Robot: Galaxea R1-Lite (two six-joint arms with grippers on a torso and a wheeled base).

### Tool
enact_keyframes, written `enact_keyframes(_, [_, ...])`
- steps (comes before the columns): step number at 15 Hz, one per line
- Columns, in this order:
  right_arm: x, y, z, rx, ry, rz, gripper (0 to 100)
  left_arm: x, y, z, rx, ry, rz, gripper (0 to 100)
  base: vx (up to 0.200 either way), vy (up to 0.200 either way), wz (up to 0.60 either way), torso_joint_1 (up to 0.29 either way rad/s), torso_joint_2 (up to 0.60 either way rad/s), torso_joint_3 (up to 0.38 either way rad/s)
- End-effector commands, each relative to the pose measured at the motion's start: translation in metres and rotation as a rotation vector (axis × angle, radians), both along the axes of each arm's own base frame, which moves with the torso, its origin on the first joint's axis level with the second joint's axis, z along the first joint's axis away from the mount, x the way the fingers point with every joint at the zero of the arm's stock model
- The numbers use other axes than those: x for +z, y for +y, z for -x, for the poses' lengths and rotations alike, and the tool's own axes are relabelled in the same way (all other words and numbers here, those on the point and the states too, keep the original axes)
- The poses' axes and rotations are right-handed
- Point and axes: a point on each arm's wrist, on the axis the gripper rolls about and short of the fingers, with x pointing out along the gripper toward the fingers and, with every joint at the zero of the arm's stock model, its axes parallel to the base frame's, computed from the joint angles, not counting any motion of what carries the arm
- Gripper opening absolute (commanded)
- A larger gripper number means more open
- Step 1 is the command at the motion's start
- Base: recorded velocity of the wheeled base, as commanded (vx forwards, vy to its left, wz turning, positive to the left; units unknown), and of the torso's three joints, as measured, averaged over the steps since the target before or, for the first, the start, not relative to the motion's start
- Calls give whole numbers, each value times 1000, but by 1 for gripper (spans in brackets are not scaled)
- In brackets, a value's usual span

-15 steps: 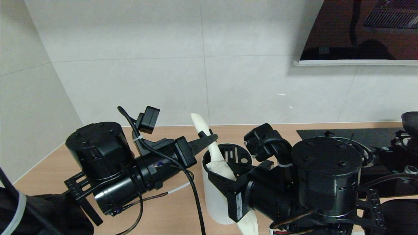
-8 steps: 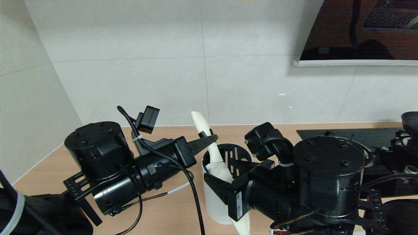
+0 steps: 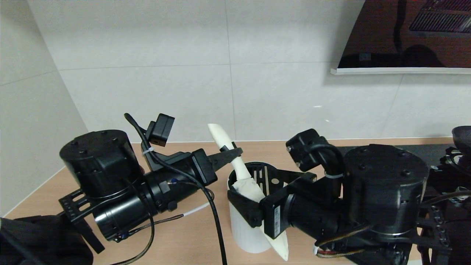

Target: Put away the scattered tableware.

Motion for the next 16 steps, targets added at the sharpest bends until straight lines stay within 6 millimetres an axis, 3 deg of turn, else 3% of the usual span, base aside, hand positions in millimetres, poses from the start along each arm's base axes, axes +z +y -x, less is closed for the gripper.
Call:
enact_keyframes(1, [11, -13, -6, -40, -21, -31, 100, 25, 5, 6, 25, -54, 38, 0, 0, 0, 0, 0, 0, 0])
enact_keyframes(3, [25, -35, -26, -127, -43, -75, 100, 54, 13, 14, 68, -64, 33, 0, 0, 0, 0, 0, 0, 0])
enact_keyframes(5, [26, -44, -41, -174, -12, -111, 100, 73, 19, 19, 112, -76, 3, 0, 0, 0, 0, 0, 0, 0])
enact_keyframes(7, [22, -56, -52, -219, 3, -113, 100, 100, 13, 18, 247, -82, -56, 0, 0, 0, 0, 0, 0, 0])
enact_keyframes(10, [18, -69, -58, -264, 10, -103, 100, 124, 6, 20, 352, -67, -152, 0, 0, 0, 0, 0, 0, 0])
enact_keyframes(13, [18, -70, -57, -262, 10, -101, 100, 123, 4, 15, 480, -129, -306, 0, 0, 0, 0, 0, 0, 0])
enact_keyframes(16, [14, -69, -58, -257, 19, -92, 100, 109, -22, 21, 573, -159, -398, 0, 0, 0, 0, 0, 0, 0])
